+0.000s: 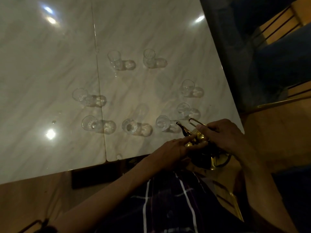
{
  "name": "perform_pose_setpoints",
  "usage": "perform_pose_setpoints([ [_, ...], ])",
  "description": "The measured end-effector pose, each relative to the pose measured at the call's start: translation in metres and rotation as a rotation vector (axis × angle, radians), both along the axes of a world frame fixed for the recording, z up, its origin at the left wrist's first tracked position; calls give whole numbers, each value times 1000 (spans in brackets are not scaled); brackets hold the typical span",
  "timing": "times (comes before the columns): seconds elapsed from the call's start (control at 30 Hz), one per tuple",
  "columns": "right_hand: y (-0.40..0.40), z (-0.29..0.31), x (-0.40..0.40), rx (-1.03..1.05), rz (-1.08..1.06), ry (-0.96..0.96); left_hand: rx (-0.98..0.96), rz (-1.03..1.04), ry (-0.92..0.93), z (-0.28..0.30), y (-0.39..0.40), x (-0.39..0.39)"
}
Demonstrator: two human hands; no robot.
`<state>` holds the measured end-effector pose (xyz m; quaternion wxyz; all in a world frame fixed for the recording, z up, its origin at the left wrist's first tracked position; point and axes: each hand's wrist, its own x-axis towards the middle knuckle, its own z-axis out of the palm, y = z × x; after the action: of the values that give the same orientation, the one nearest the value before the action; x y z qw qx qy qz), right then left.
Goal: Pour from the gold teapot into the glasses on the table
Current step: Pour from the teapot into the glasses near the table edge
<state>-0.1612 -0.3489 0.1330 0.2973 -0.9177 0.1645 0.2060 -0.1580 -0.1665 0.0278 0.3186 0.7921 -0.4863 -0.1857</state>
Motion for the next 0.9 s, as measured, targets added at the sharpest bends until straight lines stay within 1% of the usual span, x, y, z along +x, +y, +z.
perform_pose_setpoints([
  [0.23, 1, 0, 1, 16, -24, 17, 34, -8, 22, -2, 2, 0],
  [0.5, 4, 1, 4, 30, -21, 24, 4, 20, -6, -1, 4, 2],
  [0.67, 7, 2, 5, 29, -11, 29, 5, 11, 37, 1, 7, 3],
  [0.9, 9, 4, 8, 43, -15, 36, 10, 1, 44, 3, 8, 7],
])
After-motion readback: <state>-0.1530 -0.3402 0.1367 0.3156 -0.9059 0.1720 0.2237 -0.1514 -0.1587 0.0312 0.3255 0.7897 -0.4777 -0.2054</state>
